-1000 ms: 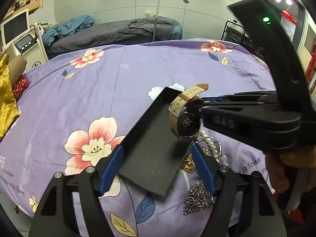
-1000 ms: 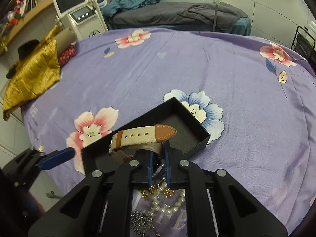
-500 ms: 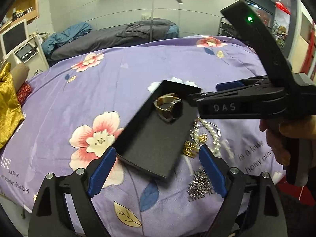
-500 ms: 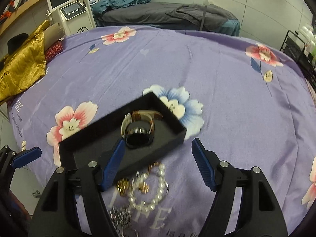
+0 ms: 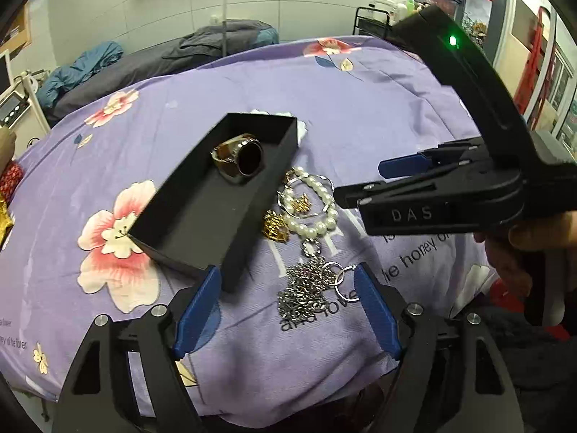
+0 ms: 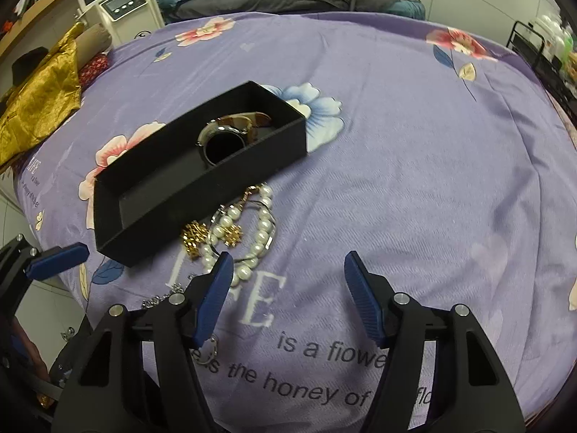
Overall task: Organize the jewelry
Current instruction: 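Withdraw the right tool and move the left tool to the silver chain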
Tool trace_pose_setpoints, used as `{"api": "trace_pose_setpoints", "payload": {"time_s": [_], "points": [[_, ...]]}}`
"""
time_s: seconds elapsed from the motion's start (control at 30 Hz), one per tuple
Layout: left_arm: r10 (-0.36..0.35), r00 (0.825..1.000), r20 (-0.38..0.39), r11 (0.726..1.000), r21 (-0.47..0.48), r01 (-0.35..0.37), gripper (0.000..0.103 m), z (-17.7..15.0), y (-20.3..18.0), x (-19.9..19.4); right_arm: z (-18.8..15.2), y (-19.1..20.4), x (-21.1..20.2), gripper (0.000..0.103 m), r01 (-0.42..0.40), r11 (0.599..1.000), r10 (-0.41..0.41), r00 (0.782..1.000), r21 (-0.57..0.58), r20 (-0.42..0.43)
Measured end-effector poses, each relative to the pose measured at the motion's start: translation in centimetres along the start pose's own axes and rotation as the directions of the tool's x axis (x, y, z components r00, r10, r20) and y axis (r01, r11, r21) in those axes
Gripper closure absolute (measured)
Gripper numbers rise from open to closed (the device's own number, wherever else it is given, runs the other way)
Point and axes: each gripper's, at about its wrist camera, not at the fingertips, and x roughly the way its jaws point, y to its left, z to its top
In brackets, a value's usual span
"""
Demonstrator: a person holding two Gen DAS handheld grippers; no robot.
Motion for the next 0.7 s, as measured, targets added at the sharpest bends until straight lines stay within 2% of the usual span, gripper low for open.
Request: {"api": "trace_pose_setpoints", "payload": {"time_s": [0.13, 0.2, 0.47, 0.67, 0.7], "points": [[-0.004, 0.999, -0.054, 1.0, -0.009, 0.003, 0.048, -0.4, 0.1, 2.2, -0.4, -0.4, 0.3, 0.043, -0.01, 1.0, 0.01, 1.0, 0.017, -0.014], [-0.014, 0.997, -0.07, 1.0, -0.022, 0.013, 0.051, -0.4, 0.3, 2.8, -0.5, -0.3, 0.3, 0.043, -0.012, 1.0, 0.012, 1.0, 0.013, -0.017], [-0.017, 0.993, -0.116, 0.999, -0.031, 0.014, 0.051, -1.5, 0.4, 4.5, -1.4, 0.3, 1.1, 0.043, -0.023, 1.0, 0.022, 0.998, -0.017, -0.058], [-0.003, 0.996, -0.089, 1.0, -0.019, 0.002, 0.052, -1.3, 0.3, 4.9, -1.7, 1.3, 1.5, 0.044, 0.01, 0.997, -0.014, 0.999, -0.078, -0.051], [0.0, 0.996, -0.086, 1.0, -0.025, -0.002, 0.054, -1.1, 0.3, 5.0, -1.7, 1.5, 1.5, 0.048, 0.019, 0.996, -0.023, 0.999, -0.084, -0.047]]}}
